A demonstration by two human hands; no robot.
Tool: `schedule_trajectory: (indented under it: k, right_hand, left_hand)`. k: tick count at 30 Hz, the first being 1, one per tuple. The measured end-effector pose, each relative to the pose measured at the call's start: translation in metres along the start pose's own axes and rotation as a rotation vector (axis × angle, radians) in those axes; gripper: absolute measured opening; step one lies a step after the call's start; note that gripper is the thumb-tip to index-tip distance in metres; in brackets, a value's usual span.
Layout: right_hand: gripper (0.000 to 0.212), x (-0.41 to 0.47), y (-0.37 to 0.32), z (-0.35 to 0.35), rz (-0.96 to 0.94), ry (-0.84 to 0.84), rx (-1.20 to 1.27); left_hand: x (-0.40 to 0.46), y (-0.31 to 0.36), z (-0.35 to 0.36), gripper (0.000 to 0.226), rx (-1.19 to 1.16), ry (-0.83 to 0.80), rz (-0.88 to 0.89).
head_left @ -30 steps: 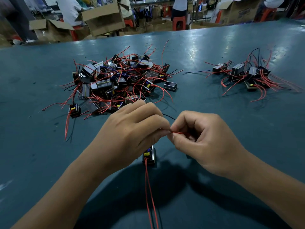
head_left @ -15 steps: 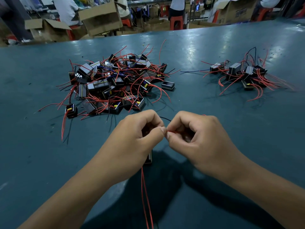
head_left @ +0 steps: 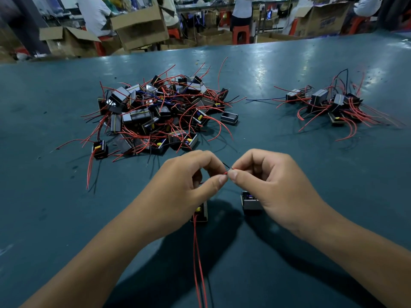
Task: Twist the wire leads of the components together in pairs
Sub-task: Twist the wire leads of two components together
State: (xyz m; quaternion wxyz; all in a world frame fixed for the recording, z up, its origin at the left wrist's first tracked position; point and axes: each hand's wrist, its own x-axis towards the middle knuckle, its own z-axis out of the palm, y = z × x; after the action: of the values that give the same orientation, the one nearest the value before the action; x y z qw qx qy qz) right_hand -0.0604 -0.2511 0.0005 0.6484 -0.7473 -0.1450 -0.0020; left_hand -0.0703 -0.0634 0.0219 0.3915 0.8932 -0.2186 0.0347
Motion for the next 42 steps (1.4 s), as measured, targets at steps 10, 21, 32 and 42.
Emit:
schedule_trajectory:
  k: [10,21,32,42]
  right_hand:
    - [0.013,0.0,0.0,-0.009,-0.1,-0.051,-0.062]
    - [0.028,0.001,0.0,-0.012,-0.178,-0.065,-0.181]
    - [0.017,0.004,0.0,-0.015,-0.163,-0.044,-0.183]
    - [0.043,0.014,-0.003,-0.048,-0.098,-0.348,-0.74]
  left_hand:
    - [0.002,-0.008,-0.003,0.01,-0.016,-0.01,0.03]
    - [0.003,-0.011,-0.004,0.013,-0.002,0.005,0.048]
    - [0.004,-0.014,-0.009,0.011,0.003,-0.007,0.049]
    - [-0.004,-0.028,-0.03,0.056,0.241,-0.178,-0.176]
